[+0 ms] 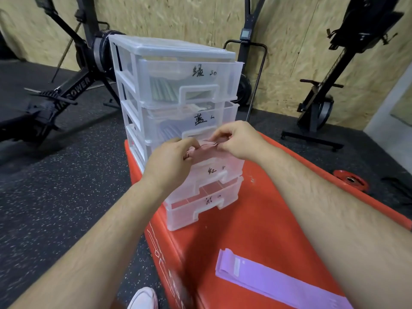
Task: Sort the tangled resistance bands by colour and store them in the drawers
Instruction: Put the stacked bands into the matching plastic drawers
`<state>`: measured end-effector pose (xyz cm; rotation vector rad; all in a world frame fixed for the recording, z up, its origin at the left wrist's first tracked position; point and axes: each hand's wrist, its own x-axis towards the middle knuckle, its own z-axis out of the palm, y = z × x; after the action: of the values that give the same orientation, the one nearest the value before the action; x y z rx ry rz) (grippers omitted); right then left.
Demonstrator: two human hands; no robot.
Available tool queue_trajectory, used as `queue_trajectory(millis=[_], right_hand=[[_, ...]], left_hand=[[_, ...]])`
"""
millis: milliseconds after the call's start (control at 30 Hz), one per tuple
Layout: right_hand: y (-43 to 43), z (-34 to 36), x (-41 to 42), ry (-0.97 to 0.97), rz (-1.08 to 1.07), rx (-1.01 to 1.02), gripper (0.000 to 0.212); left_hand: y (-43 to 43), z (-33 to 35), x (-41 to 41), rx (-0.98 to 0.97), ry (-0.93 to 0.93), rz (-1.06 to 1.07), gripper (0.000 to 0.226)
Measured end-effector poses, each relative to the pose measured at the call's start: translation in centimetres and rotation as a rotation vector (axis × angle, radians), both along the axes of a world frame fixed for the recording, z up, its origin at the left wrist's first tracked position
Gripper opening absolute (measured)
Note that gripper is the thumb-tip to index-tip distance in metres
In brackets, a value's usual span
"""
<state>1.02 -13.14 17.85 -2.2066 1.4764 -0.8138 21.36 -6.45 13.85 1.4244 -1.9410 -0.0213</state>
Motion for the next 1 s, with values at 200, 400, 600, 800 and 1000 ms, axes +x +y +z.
queue_trajectory(millis=[200,400,600,800,1000], right_hand=[[-0.9,-1.8,0.9,0.089,-0.018,0.183,0.026],[-0.7,-2.5,1.6,0.096,-0.060,0.269,0.015],[1.2,-3.8,0.5,0.055,-0.068,0.046,0.022],[5.8,-7.9,0.1,-0.036,-0.248,-0.388,0.025],[6.8,-10.9,0.7,-0.097,-0.302,-0.343,0.022]], left_hand=[[-0.6,-0.7,0.6,0.148,0.036,0.013,0.033],[-1.2,-0.6,0.4,0.259,0.003,0.021,0.018],[0.1,-0.7,0.6,0.133,-0.029,-0.124,0.029],[0.6,-1.1,0.3,-0.200,-0.130,-0.233,0.015],[1.8,-1.3,-1.1,-0.168,-0.283,-0.247,0.038]])
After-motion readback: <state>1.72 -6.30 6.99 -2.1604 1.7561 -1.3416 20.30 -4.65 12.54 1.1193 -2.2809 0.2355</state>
